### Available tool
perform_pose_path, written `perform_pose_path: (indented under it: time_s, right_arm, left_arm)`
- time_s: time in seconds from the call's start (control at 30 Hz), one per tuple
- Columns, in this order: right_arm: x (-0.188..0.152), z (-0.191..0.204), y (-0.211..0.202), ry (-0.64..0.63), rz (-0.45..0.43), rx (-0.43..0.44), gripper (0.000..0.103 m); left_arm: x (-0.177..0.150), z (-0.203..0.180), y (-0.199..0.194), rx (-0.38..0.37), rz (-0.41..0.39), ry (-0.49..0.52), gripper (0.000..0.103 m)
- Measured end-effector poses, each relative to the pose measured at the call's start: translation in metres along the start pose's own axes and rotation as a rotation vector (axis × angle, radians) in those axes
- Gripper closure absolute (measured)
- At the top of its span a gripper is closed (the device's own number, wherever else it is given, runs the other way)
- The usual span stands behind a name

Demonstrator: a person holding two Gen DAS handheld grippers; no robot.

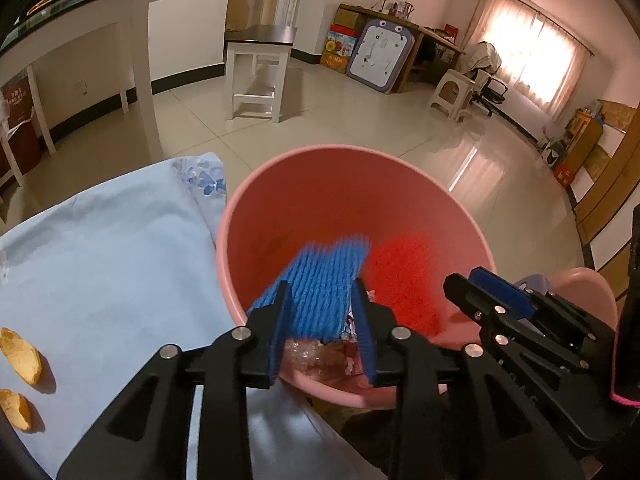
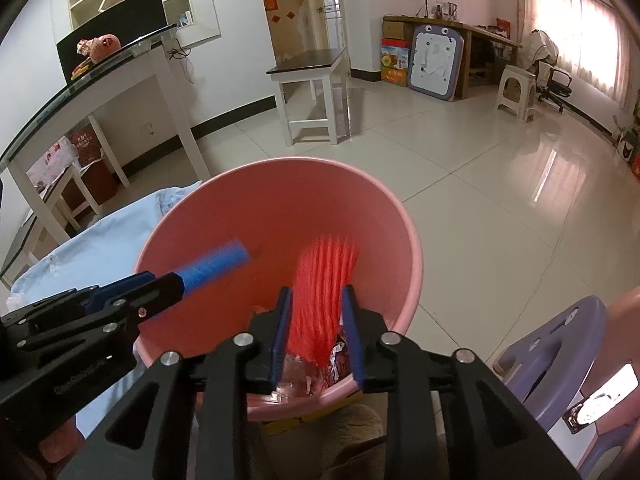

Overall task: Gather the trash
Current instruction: 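Open both grippers to drop the foam sleeves into the bucket, then move both open grippers back over the orange peels on the table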

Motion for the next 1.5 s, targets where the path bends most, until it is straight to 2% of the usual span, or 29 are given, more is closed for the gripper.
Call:
perform_pose_path:
  time_s: [0.07,0.13,0.3,0.43,0.87,1.5]
  right_arm:
    - [0.0,0.0,-0.002,0.004,-0.009,-0.002,0.066]
    - [0.0,-0.001,-0.003,0.007,-0.017,0.002,0.062]
    - [-0.002,-0.006,-0.006,0.018,-0.015,0.018,0.059]
    - [-0.001,-0.008,-0.015,0.02,-0.031,0.024,0.051]
    - [0.0,-0.007,-0.04,0.017,-0.071,0.037,0.046]
    - [0.0,-0.006,-0.072,0.047,-0.124,0.064,0.046]
  left_arm:
    - [0.0,0.0,-0.001,-0.003,-0.001,0.003,0.071]
    - [0.0,0.001,-0.002,-0.004,-0.003,0.007,0.07]
    - [0.003,-0.001,-0.005,-0.012,-0.009,0.001,0.07]
    - [0.003,-0.002,-0.008,-0.025,-0.007,-0.004,0.07]
    - [0.007,-0.007,-0.026,-0.041,-0.042,0.017,0.069]
    - [0.001,-0.005,-0.053,-0.06,-0.105,0.02,0.069]
Point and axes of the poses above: each gripper's, at about its wrist camera, not at the fingertips, and y roughly the way its jaws point, z to its left, x to its top, the point moved 4 cm from there along y, roughly the way its jaws point, and after that the axes turned 8 degrees about x, right-handed, at the moved point
